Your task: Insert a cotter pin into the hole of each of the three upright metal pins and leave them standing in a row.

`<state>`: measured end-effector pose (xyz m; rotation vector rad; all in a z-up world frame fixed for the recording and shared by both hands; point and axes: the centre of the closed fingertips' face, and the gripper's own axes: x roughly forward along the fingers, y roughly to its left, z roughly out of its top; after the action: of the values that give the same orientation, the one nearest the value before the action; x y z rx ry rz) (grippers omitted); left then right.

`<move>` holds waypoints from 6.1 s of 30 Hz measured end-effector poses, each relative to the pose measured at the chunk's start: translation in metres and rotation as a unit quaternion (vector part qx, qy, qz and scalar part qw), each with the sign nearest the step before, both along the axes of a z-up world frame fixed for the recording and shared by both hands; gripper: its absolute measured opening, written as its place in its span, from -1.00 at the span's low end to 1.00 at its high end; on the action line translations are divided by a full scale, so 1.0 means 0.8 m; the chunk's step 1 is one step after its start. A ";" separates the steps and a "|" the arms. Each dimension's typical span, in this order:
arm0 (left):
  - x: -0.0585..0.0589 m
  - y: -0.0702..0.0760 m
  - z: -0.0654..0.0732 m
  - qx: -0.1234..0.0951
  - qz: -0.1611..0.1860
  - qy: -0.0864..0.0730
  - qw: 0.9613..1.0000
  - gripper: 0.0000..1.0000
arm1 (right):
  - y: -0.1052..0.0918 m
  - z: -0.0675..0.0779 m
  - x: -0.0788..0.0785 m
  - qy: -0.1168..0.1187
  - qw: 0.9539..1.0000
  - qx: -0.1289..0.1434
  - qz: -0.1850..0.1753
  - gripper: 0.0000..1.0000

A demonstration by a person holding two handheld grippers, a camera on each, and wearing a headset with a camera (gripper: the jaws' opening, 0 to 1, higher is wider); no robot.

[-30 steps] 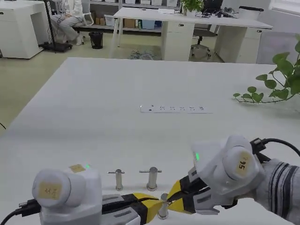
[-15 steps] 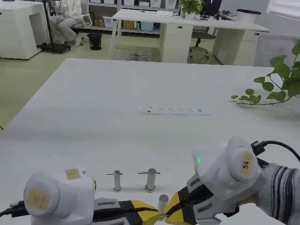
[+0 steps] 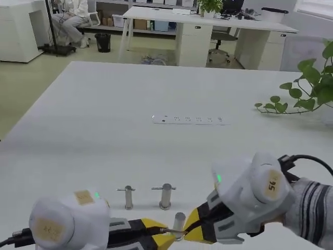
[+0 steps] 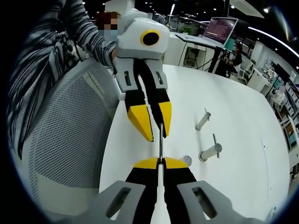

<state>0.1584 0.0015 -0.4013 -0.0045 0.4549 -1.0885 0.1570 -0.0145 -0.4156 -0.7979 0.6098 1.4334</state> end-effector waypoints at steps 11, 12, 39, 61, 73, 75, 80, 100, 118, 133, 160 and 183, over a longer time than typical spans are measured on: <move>0.020 -0.003 -0.016 0.034 0.042 -0.019 0.998 -0.59 | -0.026 -0.009 0.020 -0.017 0.999 -0.021 -0.027 -1.00; 0.022 -0.003 -0.018 0.036 0.045 -0.020 0.998 -0.58 | -0.029 -0.011 0.022 -0.019 0.999 -0.023 -0.028 -1.00; 0.057 -0.024 -0.057 0.104 0.079 -0.021 0.991 -0.58 | -0.075 -0.054 0.052 -0.025 0.994 -0.085 -0.059 -1.00; 0.068 -0.036 -0.083 0.125 0.077 0.001 0.989 -0.72 | -0.065 -0.053 0.053 -0.022 0.996 -0.081 -0.040 -1.00; 0.065 -0.037 -0.095 0.135 0.078 0.009 0.988 -0.79 | -0.060 -0.051 0.053 -0.025 0.995 -0.088 -0.033 -1.00; 0.065 -0.037 -0.095 0.131 0.081 0.009 0.988 -0.79 | -0.057 -0.050 0.052 -0.026 0.995 -0.088 -0.030 -1.00; 0.066 -0.037 -0.097 0.128 0.086 0.010 0.988 -0.79 | -0.052 -0.046 0.054 -0.028 0.995 -0.087 -0.025 -1.00; 0.068 -0.039 -0.101 0.106 0.101 0.018 0.989 -0.79 | -0.022 -0.044 0.056 -0.034 0.997 -0.072 -0.018 -1.00; 0.068 -0.039 -0.103 0.100 0.110 0.026 0.989 -0.79 | -0.019 -0.039 0.058 -0.032 0.997 -0.058 -0.041 -0.91; 0.068 -0.039 -0.103 0.099 0.115 0.030 0.988 -0.78 | -0.020 -0.040 0.057 -0.027 0.997 -0.057 -0.043 -1.00; 0.048 -0.020 -0.080 0.105 0.102 0.016 0.989 -0.27 | 0.000 -0.041 0.056 0.051 0.990 0.000 -0.130 -0.73; 0.039 0.028 -0.042 0.075 0.135 0.015 0.988 0.19 | 0.008 -0.064 0.058 0.081 0.982 0.027 -0.168 -0.77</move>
<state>0.1897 0.0241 -0.4351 0.0495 0.5458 -0.7864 0.2033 -0.0078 -0.4670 -0.5085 0.7865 1.2035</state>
